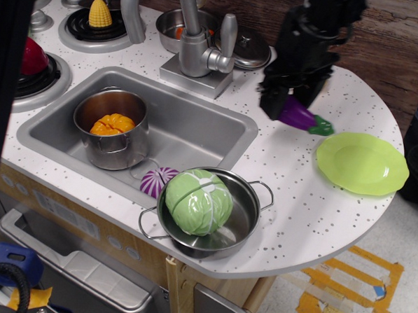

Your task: Put eggplant on plate

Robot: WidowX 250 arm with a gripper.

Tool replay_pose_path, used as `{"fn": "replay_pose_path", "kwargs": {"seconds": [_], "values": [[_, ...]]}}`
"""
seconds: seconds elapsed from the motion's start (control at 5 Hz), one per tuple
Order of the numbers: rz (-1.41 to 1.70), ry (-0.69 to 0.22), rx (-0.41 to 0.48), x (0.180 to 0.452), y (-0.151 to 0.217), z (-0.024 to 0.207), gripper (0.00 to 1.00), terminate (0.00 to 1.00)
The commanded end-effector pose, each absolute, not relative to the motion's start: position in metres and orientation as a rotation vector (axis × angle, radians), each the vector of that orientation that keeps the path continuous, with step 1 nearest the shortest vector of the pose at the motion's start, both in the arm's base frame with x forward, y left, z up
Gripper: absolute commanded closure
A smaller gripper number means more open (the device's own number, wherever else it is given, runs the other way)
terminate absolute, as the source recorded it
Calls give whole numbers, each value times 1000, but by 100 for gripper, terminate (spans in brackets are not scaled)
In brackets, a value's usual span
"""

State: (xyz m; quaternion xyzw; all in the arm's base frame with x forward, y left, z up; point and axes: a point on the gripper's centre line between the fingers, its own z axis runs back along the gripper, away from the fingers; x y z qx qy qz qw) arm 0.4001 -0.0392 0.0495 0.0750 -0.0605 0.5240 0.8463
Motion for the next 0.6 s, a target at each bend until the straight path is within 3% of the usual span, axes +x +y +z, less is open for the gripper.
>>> {"fn": "replay_pose_path", "kwargs": {"seconds": [0.0, 0.4], "values": [[1151, -178, 111, 406, -75, 61, 0, 0], [1181, -179, 27, 401, -105, 41, 0, 0]]}}
